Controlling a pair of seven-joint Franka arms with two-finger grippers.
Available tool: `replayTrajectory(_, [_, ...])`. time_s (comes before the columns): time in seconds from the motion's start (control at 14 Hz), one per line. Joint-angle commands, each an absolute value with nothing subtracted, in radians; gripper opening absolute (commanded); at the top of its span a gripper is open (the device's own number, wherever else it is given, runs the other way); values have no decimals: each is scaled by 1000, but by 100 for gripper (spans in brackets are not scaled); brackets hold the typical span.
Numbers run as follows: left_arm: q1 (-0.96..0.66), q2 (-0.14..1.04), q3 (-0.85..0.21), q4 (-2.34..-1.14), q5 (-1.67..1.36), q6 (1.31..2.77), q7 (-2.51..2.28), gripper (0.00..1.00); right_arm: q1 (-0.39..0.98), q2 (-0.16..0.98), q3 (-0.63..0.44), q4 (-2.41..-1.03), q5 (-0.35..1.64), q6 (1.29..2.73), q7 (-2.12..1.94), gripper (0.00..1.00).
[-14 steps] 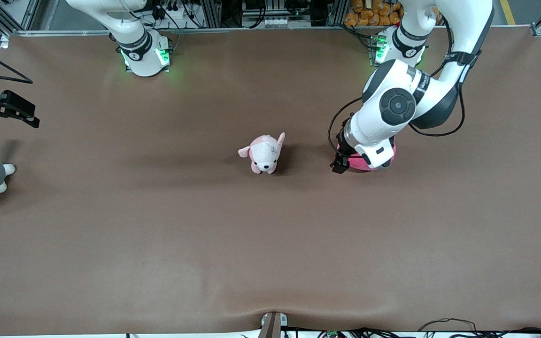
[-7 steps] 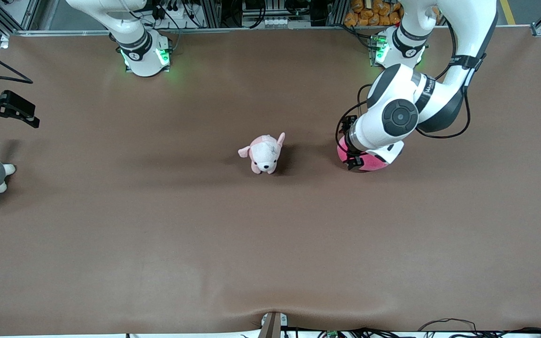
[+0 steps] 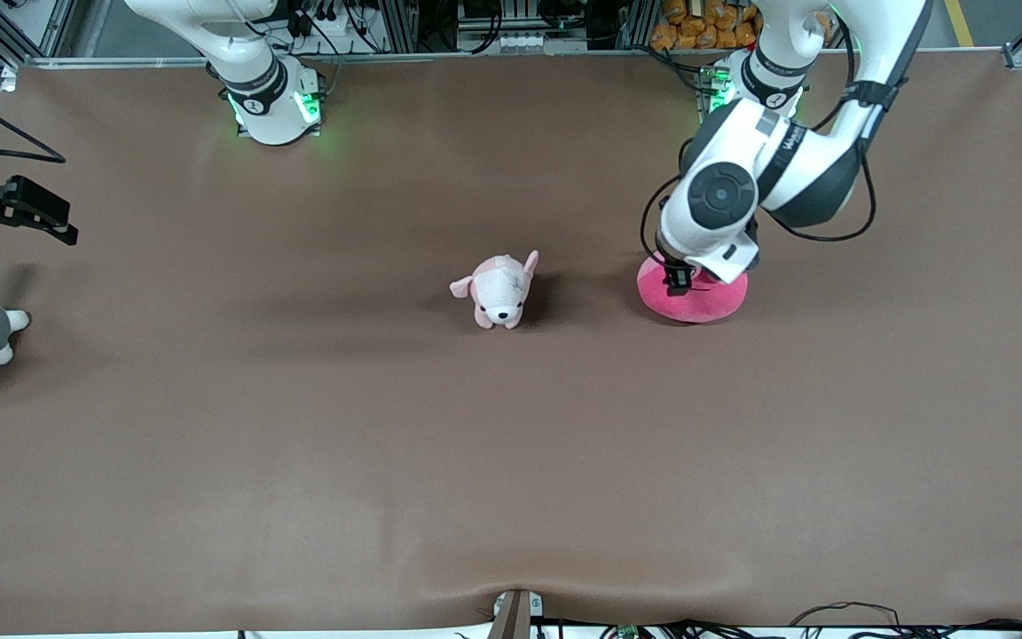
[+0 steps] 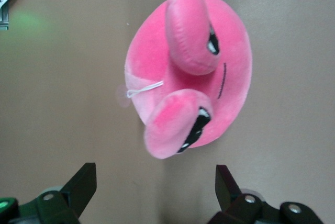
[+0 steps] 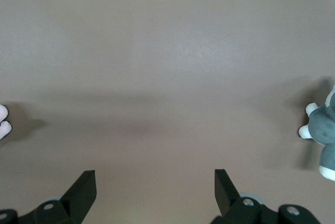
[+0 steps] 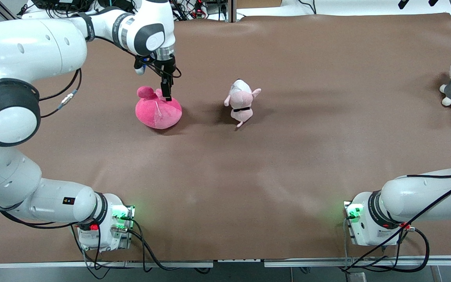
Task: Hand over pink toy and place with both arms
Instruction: 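Close the left gripper on the pink plush toy's ear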
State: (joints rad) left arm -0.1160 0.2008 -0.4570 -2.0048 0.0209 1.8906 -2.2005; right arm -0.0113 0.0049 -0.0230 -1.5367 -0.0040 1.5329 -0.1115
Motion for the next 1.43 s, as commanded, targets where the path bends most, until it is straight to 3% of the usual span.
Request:
replayTrajectory(0.0, [-112, 135, -460, -2071, 40, 1873, -2149, 100, -20, 17, -21, -1513, -20, 1523, -107, 100])
replayTrajectory(0.21, [-100, 92, -460, -2094, 44, 1867, -2042, 100, -25, 41, -25, -1511, -38, 1538, -106, 100])
replayTrajectory(0.43, [-101, 92, -460, -2101, 46, 1905, -2040, 100, -23, 101, -23, -1488, -89, 1641, -106, 100])
replayTrajectory(1.36, [-72, 101, -462, -2138, 137, 1944, -2036, 99, 27, 169, -18, -1411, -75, 1640, 110, 100])
